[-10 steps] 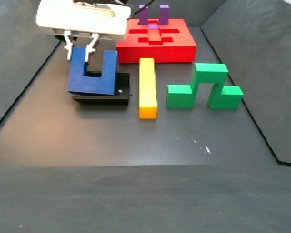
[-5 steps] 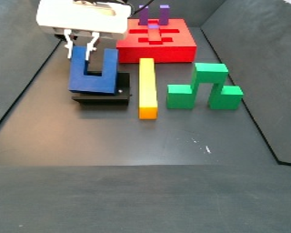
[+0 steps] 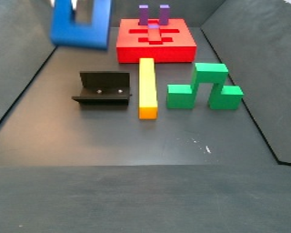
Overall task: Pick up the blue object. Move up. Place the blue object on the fixture. Regrasp the blue object. Move to above the board. Insert the blue object.
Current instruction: Move to above the board.
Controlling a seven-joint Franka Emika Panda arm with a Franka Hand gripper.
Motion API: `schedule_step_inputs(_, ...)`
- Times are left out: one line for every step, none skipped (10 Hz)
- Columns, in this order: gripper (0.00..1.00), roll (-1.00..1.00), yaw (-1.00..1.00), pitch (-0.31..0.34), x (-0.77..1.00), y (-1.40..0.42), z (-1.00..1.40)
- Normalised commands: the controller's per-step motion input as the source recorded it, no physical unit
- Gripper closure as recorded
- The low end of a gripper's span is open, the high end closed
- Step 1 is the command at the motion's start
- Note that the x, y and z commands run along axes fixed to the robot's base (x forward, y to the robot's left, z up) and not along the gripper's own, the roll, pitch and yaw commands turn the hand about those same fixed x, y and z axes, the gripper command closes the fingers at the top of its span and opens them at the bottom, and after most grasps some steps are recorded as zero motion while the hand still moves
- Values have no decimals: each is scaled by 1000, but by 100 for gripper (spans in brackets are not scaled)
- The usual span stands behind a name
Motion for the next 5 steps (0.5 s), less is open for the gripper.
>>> schedule_step_inputs(100, -29, -31, 31, -13, 29, 1400)
schedule_step_inputs(100, -16, -21, 50, -9, 11, 999)
schedule_step_inputs(100, -3, -12, 65, 10, 13, 518)
schedule_step_inputs(100, 2, 2, 72, 19, 5, 341)
schedule_step_inputs(100, -4, 14, 85, 21, -9, 197)
